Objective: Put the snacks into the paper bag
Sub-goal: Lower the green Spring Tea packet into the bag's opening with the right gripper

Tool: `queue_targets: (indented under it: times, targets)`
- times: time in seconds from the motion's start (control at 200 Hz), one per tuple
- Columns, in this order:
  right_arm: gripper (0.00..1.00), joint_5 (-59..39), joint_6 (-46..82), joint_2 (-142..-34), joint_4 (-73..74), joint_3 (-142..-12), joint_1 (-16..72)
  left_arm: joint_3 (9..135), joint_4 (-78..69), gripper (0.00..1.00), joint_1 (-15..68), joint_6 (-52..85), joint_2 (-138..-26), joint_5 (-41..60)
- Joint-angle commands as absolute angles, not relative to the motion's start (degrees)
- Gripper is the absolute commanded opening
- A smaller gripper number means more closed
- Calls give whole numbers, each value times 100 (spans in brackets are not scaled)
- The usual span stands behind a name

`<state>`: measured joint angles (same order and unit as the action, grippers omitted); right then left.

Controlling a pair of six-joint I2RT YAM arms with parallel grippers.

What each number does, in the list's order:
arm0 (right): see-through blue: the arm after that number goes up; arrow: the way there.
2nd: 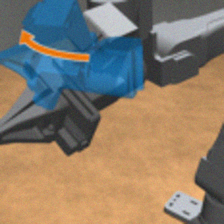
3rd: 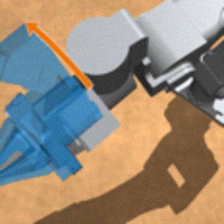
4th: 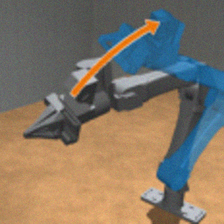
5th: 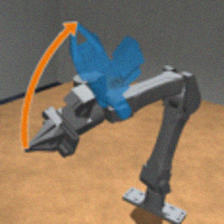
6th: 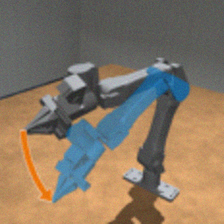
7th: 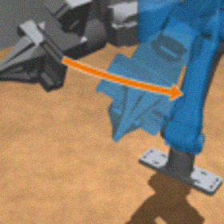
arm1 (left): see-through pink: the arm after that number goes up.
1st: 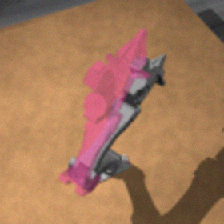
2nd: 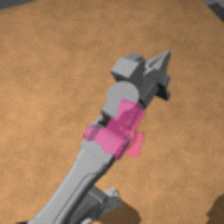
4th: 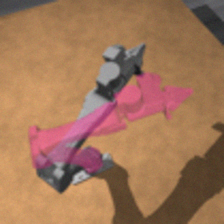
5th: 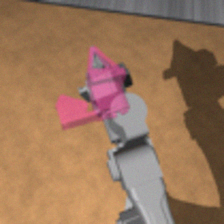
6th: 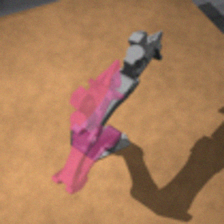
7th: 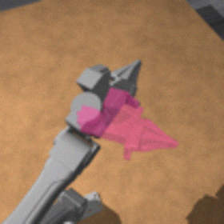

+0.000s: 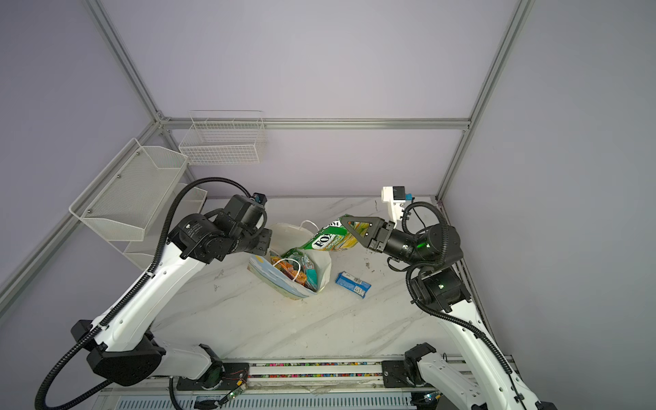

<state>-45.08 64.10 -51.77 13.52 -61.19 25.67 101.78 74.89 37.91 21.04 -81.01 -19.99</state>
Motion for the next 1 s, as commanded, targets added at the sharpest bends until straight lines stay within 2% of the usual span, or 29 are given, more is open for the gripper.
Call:
queue_targets:
  times: [0.0,0.225,0.995]
  targets:
    - [0,-4095,6413,-5213,1728,-6245,2888,10600,7234,0,3792,2189,-8045,-2177]
    - [0,-3723,6454,-5411,1961,-6150,3424,10593,7233,0,3799,2188,-8048,-2180]
    - [0,-3020,6961,-5910,2902,-5769,4234,10531,7216,0,3797,2188,-7989,-2191]
